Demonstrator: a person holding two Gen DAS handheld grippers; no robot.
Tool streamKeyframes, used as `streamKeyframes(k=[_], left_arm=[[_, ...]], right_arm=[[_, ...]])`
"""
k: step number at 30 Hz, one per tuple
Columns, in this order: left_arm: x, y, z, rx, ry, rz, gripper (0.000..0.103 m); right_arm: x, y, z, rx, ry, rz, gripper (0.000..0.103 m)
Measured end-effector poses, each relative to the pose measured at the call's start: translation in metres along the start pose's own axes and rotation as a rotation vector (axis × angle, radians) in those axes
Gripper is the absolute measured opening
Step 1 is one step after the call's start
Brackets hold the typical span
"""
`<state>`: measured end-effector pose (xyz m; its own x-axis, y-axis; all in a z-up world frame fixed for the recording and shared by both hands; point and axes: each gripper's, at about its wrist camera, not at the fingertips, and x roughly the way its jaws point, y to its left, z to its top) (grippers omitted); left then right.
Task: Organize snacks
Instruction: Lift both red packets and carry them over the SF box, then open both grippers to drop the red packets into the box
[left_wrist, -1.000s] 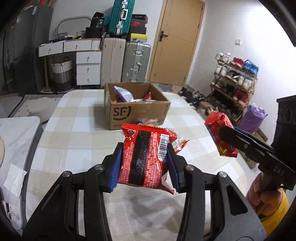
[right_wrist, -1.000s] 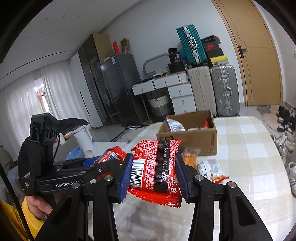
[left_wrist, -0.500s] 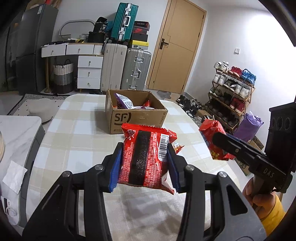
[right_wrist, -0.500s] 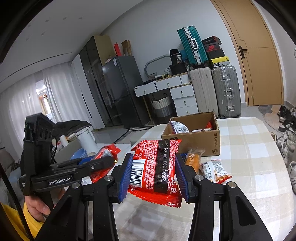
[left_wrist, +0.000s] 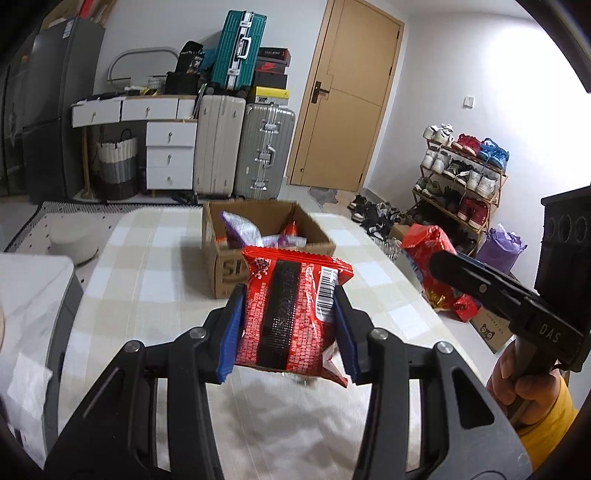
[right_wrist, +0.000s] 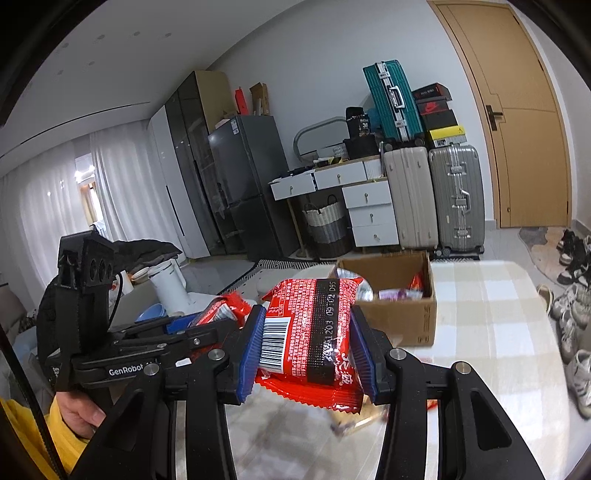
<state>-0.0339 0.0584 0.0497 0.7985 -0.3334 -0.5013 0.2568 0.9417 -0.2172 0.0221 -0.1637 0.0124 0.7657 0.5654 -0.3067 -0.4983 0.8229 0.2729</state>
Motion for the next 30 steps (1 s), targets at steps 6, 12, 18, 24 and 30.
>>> streamKeyframes(k=[6,12,18,24,30], left_arm=[[0.032,-0.001,0.044,0.019,-0.019,0.013,0.041],[0.079,-0.006,0.088,0.052,-0.015,0.045,0.042],[0.135,-0.012,0.127,0.059,0.011,0.057,0.042],[0.206,0.004,0.160,-0.007,0.068,0.059,0.042],[0.282,0.025,0.186,-0.033,0.129,0.076,0.042]], right_arm=[[0.026,-0.013,0.031,-0.025,0.010,-0.011,0.045],[0.062,-0.039,0.070,0.009,0.030,-0.023,0.045],[0.102,-0.071,0.105,0.050,0.067,-0.053,0.045],[0.150,-0.106,0.121,0.127,0.140,-0.064,0.045],[0.192,-0.125,0.119,0.131,0.207,-0.103,0.045]])
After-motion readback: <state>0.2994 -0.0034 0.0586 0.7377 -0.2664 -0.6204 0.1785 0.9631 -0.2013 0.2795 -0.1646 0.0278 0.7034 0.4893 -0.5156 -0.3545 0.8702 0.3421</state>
